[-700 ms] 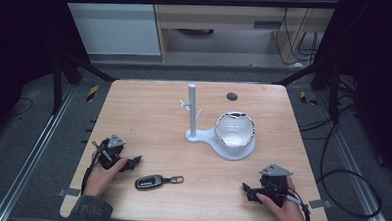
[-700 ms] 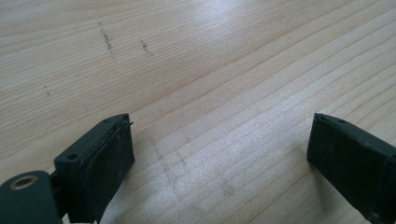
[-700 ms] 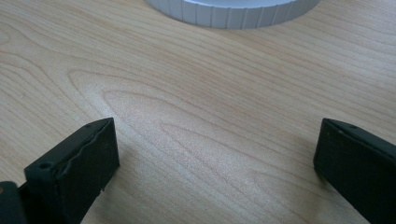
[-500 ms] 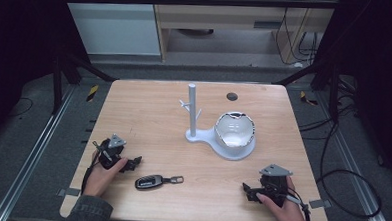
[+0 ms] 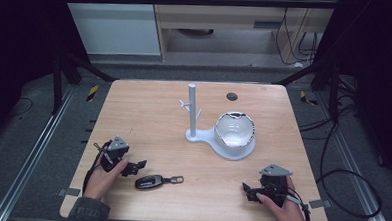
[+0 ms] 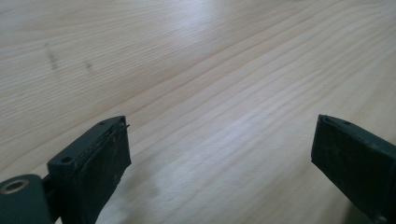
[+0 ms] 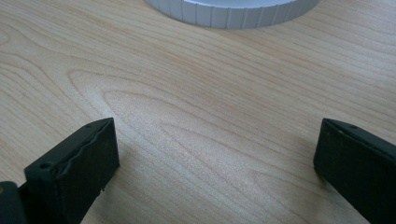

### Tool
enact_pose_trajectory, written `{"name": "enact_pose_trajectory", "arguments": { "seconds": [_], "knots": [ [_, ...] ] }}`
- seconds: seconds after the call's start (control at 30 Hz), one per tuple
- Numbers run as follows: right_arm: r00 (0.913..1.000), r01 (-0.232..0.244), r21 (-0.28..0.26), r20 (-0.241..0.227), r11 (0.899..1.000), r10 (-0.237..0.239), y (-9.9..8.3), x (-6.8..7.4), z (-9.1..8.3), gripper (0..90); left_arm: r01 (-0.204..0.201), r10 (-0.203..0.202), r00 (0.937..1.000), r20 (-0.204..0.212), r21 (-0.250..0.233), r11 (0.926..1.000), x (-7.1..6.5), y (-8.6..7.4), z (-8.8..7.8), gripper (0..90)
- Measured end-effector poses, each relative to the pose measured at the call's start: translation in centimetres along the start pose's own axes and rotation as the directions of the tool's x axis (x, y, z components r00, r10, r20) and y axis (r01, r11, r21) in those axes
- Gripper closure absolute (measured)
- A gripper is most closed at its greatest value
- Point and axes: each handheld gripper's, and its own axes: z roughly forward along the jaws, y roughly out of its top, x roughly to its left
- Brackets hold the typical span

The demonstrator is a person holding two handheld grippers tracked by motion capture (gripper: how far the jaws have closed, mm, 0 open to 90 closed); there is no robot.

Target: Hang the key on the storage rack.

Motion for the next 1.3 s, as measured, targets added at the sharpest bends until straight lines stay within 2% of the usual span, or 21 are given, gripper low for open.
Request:
{"name": "enact_pose_trajectory", "arguments": {
  "seconds": [0.13, 0.23, 0.4, 0.53, 0.6, 0.67, 0.7, 0.73, 0.77, 0.8, 0.83, 0.93, 0.97, 1.0, 1.03, 1.07, 1.13, 1.17, 1.2, 1.23, 1.3],
  "knots": [
    [1.0000, 0.002, 0.000, 0.000, 1.000, -0.002, 0.0, 0.0, 0.0, 0.4, -0.033, 0.033, 0.9992, 0.023, -0.007, 0.9994, -1.4, 0.4, -0.3, 4.0],
    [1.0000, 0.002, 0.000, 0.000, 1.000, -0.002, 0.0, 0.0, 0.0, 0.4, -0.073, 0.074, 0.9958, 0.055, -0.011, 0.9972, -3.2, 0.9, -0.5, 4.0],
    [1.0000, 0.000, 0.000, 0.000, 1.000, 0.000, 0.0, 0.0, 0.0, 0.4, -0.081, 0.082, 0.9917, 0.098, -0.018, 0.9965, -4.6, 2.2, -0.7, 4.8],
    [1.0000, 0.000, 0.000, -0.001, 1.000, 0.000, 0.0, 0.0, 0.0, 0.4, -0.132, 0.130, 0.9806, 0.147, 0.002, 0.9912, -6.4, 3.6, -0.5, 4.6],
    [1.0000, 0.000, -0.001, -0.005, 1.000, 0.000, 0.0, 0.0, 0.0, 0.4, -0.167, 0.158, 0.9743, 0.160, 0.040, 0.9852, -7.0, 4.1, 0.1, 4.6],
    [1.0000, 0.000, -0.001, -0.005, 1.000, 0.000, 0.0, 0.0, 0.0, 0.4, -0.212, 0.196, 0.9671, 0.163, 0.086, 0.9735, -7.5, 4.5, 0.5, 4.6],
    [1.0000, 0.000, -0.001, -0.005, 1.000, 0.000, 0.0, 0.0, 0.0, 0.4, -0.249, 0.229, 0.9596, 0.163, 0.113, 0.9618, -7.9, 4.9, 0.8, 4.7],
    [1.0000, 0.001, -0.001, -0.005, 1.000, -0.001, 0.0, 0.0, 0.0, 0.4, -0.249, 0.229, 0.9596, 0.163, 0.113, 0.9618, -7.9, 4.9, 0.8, 4.6],
    [1.0000, 0.001, -0.001, -0.005, 1.000, -0.001, 0.0, 0.0, 0.0, 0.4, -0.302, 0.274, 0.9446, 0.180, 0.154, 0.9407, -8.6, 5.6, 1.0, 4.5],
    [1.0000, 0.000, -0.001, -0.005, 1.000, 0.000, 0.0, 0.0, 0.0, 0.4, -0.321, 0.289, 0.9389, 0.186, 0.174, 0.9309, -8.9, 6.0, 1.1, 4.4],
    [1.0000, 0.000, -0.001, -0.005, 1.000, 0.000, 0.0, 0.0, 0.0, 0.4, -0.348, 0.313, 0.9303, 0.191, 0.195, 0.9168, -9.1, 6.3, 1.1, 4.4],
    [1.0000, 0.001, -0.001, -0.005, 1.000, -0.001, 0.0, 0.0, 0.0, 0.4, -0.393, 0.350, 0.9147, 0.201, 0.240, 0.8877, -10.0, 7.2, 1.3, 5.5],
    [1.0000, 0.004, 0.000, -0.003, 1.000, -0.004, 0.0, 0.0, 0.0, 0.4, -0.393, 0.350, 0.9147, 0.201, 0.240, 0.8877, -10.0, 7.2, 1.3, 5.5],
    [1.0000, -0.001, 0.000, -0.007, 1.000, 0.001, 0.0, 0.0, 0.0, 0.4, -0.410, 0.361, 0.9080, 0.212, 0.270, 0.8712, -10.4, 7.6, 1.4, 5.5],
    [1.0000, -0.001, 0.000, -0.007, 1.000, 0.001, 0.0, 0.0, 0.0, 0.4, -0.410, 0.361, 0.9080, 0.212, 0.270, 0.8712, -10.4, 7.6, 1.4, 5.5],
    [1.0000, 0.004, -0.002, -0.004, 1.000, -0.004, 0.0, 0.0, 0.0, 0.4, -0.436, 0.381, 0.8970, 0.224, 0.307, 0.8459, -10.9, 7.9, 1.7, 5.6],
    [1.0000, 0.004, -0.002, -0.005, 1.000, -0.004, 0.0, 0.0, 0.0, 0.4, -0.470, 0.404, 0.8804, 0.249, 0.351, 0.8098, -11.4, 8.2, 2.0, 7.3],
    [1.0000, 0.006, -0.001, -0.004, 1.000, -0.006, 0.0, -0.1, 0.0, 0.4, -0.485, 0.415, 0.8726, 0.257, 0.363, 0.7952, -11.6, 8.3, 2.1, 8.5],
    [1.0000, 0.006, -0.001, -0.004, 1.000, -0.006, 0.0, -0.1, 0.0, 0.4, -0.485, 0.415, 0.8726, 0.257, 0.363, 0.7952, -11.6, 8.3, 2.1, 10.8],
    [1.0000, 0.008, -0.001, -0.005, 1.000, -0.008, 0.0, -0.1, 0.0, 0.4, -0.527, 0.445, 0.8488, 0.285, 0.396, 0.7519, -12.1, 8.5, 2.4, 16.4],
    [1.0000, 0.007, -0.001, -0.006, 1.000, -0.007, 0.0, -0.1, 0.0, 0.4, -0.544, 0.451, 0.8384, 0.305, 0.424, 0.7241, -12.4, 8.7, 2.8, 20.0]
  ]
}}
